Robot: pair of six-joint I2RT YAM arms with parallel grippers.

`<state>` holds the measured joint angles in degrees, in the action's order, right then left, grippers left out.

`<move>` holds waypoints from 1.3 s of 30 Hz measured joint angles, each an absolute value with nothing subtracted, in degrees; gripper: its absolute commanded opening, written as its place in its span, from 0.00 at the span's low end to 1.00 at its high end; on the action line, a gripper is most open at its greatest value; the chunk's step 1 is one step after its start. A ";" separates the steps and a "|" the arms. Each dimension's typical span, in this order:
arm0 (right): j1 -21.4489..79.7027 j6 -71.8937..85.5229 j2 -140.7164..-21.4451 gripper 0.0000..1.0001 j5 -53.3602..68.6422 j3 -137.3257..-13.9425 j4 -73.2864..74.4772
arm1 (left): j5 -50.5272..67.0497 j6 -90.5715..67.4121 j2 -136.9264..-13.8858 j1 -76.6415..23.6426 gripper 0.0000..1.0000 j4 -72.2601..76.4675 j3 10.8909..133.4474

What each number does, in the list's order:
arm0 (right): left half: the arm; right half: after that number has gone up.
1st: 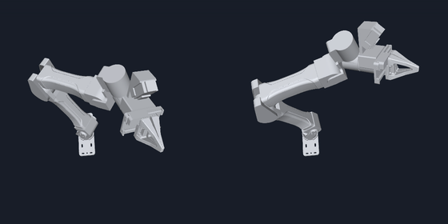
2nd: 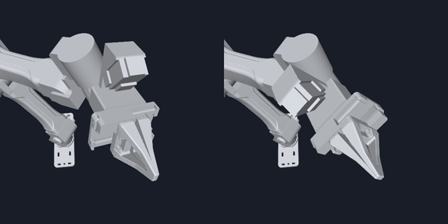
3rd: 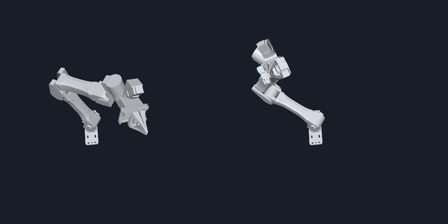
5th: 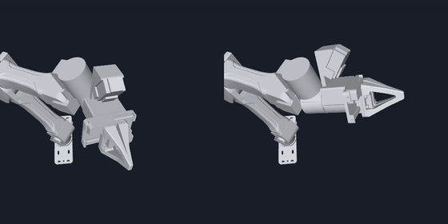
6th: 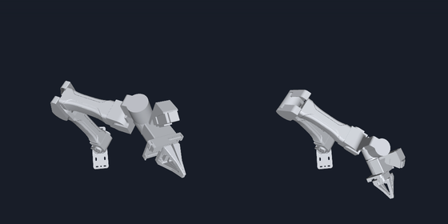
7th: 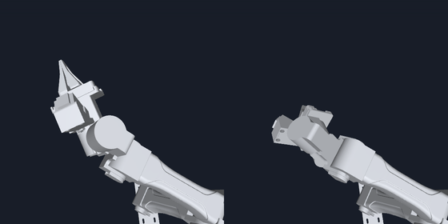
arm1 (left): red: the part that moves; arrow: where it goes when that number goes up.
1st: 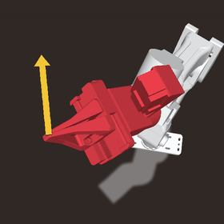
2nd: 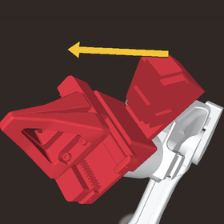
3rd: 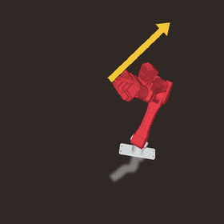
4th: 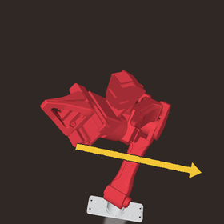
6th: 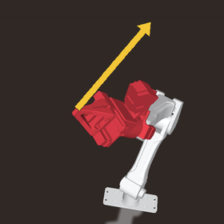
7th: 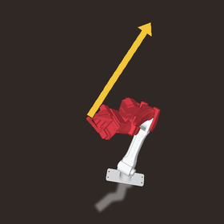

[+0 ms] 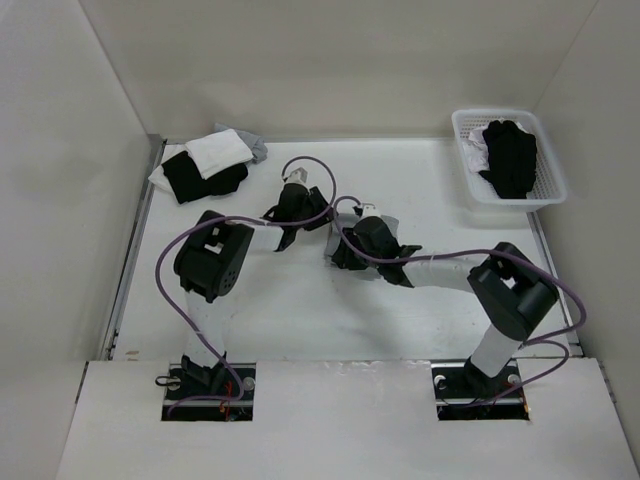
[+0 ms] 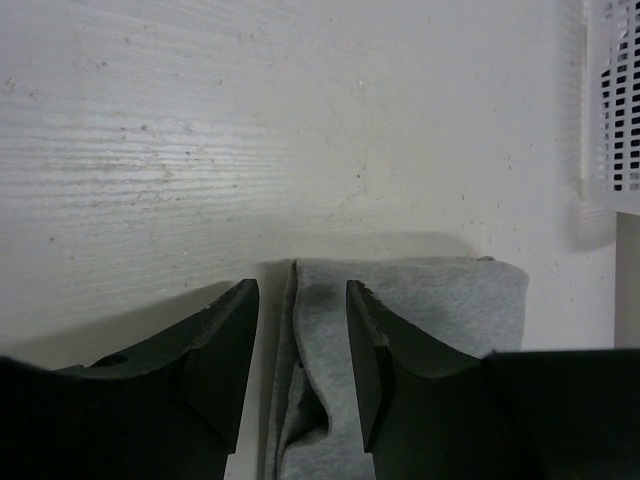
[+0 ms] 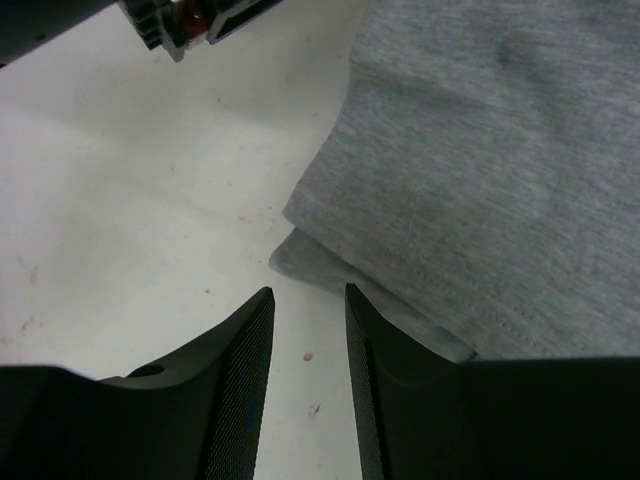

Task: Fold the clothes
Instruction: Fold the tank top

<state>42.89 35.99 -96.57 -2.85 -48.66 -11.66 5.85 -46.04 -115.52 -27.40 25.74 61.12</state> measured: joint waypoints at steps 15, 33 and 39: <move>43.66 36.51 -101.49 0.42 -7.05 -50.81 -14.63 | 7.22 -47.07 -120.44 -27.40 0.13 25.98 65.58; 42.30 40.56 -108.77 0.06 -2.92 -55.40 -16.84 | 8.27 -48.25 -120.44 -26.89 0.07 25.96 65.71; 43.07 41.85 -104.16 0.07 -3.16 -49.60 -16.95 | 8.95 -48.71 -121.78 -26.39 0.06 25.43 68.34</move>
<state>43.07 41.85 -104.16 -3.16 -49.60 -16.95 8.95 -48.71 -121.78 -26.39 25.43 68.34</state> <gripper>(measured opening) 0.058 0.072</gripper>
